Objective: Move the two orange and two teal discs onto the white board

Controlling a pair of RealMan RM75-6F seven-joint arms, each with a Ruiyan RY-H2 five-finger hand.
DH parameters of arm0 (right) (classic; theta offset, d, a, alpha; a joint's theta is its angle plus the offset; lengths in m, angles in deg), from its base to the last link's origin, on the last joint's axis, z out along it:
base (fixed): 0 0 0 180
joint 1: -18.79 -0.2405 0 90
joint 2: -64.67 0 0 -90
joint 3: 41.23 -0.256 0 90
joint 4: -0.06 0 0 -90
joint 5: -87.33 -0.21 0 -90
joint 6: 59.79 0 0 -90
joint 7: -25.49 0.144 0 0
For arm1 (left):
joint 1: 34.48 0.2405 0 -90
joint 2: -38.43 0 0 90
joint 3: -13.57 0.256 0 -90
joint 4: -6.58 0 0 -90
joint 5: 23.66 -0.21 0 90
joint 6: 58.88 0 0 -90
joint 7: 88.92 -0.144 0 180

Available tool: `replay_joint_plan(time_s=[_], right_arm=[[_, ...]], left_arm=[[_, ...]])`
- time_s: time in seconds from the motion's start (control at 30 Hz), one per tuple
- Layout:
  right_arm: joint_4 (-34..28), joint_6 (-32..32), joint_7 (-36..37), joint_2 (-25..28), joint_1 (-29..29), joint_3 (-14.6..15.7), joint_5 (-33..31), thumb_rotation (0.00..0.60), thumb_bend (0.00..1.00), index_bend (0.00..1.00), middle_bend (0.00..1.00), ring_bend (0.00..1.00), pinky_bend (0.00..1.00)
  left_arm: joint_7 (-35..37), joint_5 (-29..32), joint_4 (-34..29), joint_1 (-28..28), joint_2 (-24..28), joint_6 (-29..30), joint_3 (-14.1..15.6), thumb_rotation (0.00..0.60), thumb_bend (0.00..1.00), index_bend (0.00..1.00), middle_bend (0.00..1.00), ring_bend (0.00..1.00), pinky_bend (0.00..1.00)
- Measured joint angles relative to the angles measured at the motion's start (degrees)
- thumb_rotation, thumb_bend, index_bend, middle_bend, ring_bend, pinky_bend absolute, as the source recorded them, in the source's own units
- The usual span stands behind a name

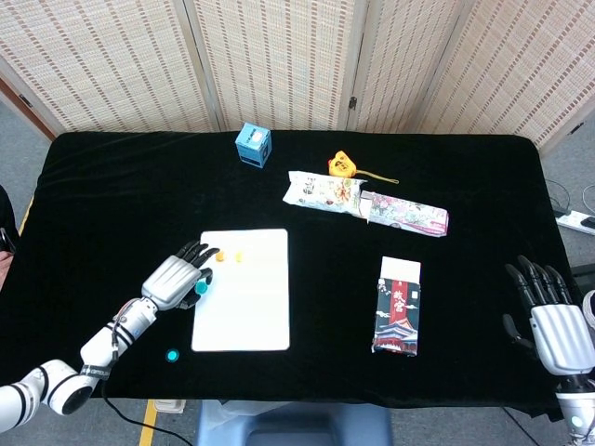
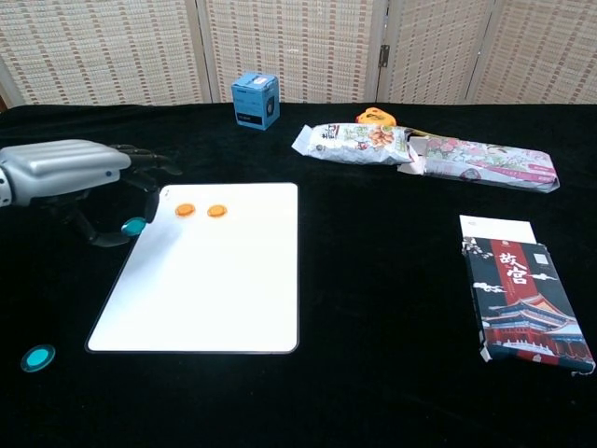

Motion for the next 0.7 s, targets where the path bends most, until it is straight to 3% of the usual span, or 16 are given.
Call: replay_joint_plan(time_s=[0.17, 0.57, 0.63, 0.7], right_arm=[[0.7, -0.1, 0.8, 0.0, 0.3, 0.0, -0.6, 0.600, 0.48, 0.00, 0.00, 0.00, 0.00], [1.7, -0.1, 1.7, -0.3, 0.7, 0.1, -1.0, 0.600, 0.48, 0.00, 0.00, 0.00, 0.00], [1.7, -0.1, 1.7, -0.3, 0.6, 0.1, -0.9, 0.600, 0.48, 0.00, 0.00, 0.00, 0.00], [1.6, -0.1, 1.7, -0.3, 0.6, 0.1, -0.9, 0.600, 0.48, 0.00, 0.00, 0.00, 0.00]], left_arm=[[-2.9, 2.0, -0.7, -2.6, -1.7, -3.0, -1.3, 0.600, 0.41, 0.50, 0.10, 0.00, 0.00], [-8.8, 5.1, 0.0, -4.1, -4.4, -4.9, -0.8, 0.600, 0.41, 0.48, 0.10, 0.00, 0.00], [-9.7, 5.9, 0.1, -4.0, -4.5, -4.9, -0.5, 0.600, 0.41, 0.45, 0.10, 0.00, 0.00], [-10.1, 6.5, -0.1, -3.9, -4.3, -5.1, -0.3, 0.600, 0.41, 0.34, 0.09, 0.00, 0.00]])
